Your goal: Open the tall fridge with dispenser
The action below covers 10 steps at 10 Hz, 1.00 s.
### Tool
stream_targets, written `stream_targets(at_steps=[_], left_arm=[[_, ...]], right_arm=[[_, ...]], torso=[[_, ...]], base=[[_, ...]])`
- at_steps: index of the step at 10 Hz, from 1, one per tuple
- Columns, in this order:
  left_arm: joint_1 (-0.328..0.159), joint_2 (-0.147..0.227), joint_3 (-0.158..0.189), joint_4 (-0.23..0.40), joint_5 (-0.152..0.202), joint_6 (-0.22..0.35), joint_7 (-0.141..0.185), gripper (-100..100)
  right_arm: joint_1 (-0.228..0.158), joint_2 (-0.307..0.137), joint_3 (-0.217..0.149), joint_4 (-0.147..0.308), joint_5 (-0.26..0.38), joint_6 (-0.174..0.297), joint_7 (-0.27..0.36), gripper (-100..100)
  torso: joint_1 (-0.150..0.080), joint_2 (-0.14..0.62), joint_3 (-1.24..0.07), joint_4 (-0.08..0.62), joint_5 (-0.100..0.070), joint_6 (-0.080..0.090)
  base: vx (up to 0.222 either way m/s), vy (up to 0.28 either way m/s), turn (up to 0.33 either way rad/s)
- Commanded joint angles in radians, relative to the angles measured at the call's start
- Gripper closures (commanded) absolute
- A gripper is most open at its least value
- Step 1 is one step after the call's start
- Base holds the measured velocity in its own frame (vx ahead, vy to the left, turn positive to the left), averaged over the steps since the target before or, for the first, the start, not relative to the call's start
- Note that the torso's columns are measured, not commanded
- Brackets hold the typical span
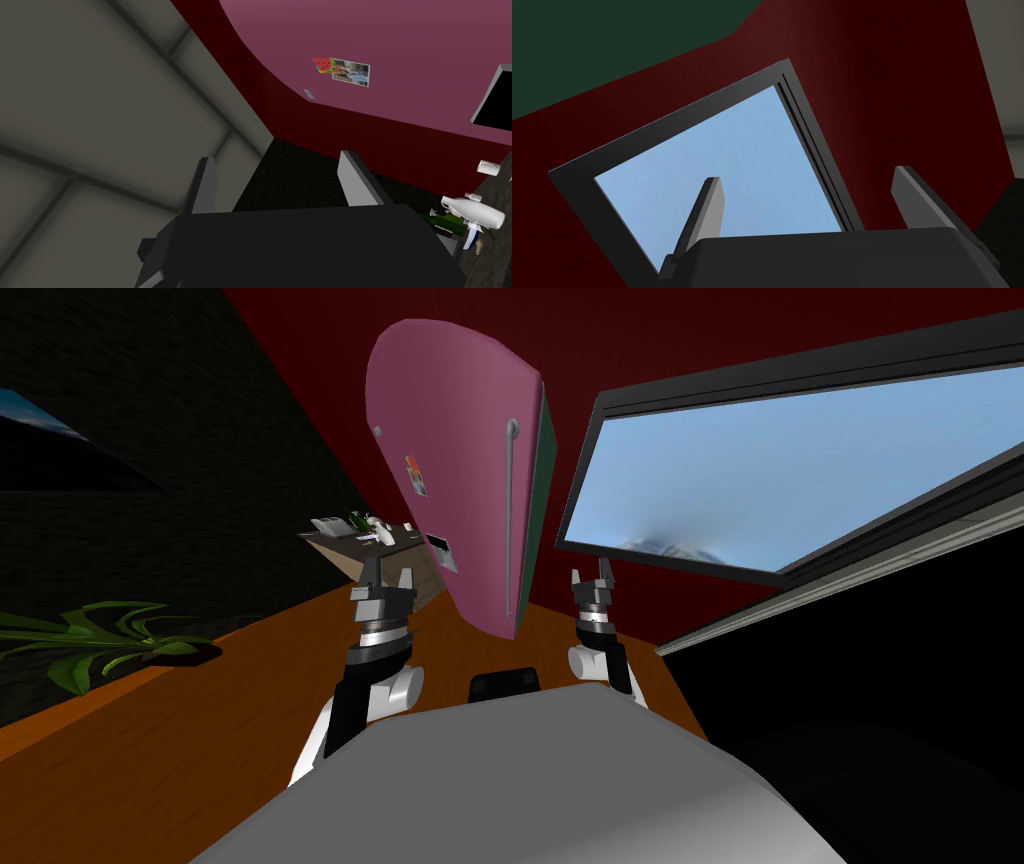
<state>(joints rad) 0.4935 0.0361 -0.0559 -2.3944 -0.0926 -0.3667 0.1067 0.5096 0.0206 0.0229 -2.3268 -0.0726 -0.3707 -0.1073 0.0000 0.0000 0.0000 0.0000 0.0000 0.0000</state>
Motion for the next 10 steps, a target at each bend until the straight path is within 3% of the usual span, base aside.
stream_targets(at_steps=[1,9,10], left_arm=[[0.000,0.000,0.000,0.000,0.000,0.000,0.000,0],[0.000,0.000,0.000,0.000,0.000,0.000,0.000,0],[0.000,0.035,0.001,0.006,0.009,0.012,0.006,-100]], right_arm=[[0.000,0.000,0.000,0.000,0.000,0.000,0.000,0],[0.000,0.000,0.000,0.000,0.000,0.000,0.000,0],[0.000,0.000,0.000,0.000,0.000,0.000,0.000,0]], torso=[[0.000,0.040,-0.082,0.041,0.000,0.000],[0.000,0.618,-1.234,0.617,0.000,0.000],[0.000,0.691,-1.382,0.691,0.000,0.000]], base=[[0.000,0.000,0.000],[0.000,0.000,0.000],[0.017,-0.033,0.021]])
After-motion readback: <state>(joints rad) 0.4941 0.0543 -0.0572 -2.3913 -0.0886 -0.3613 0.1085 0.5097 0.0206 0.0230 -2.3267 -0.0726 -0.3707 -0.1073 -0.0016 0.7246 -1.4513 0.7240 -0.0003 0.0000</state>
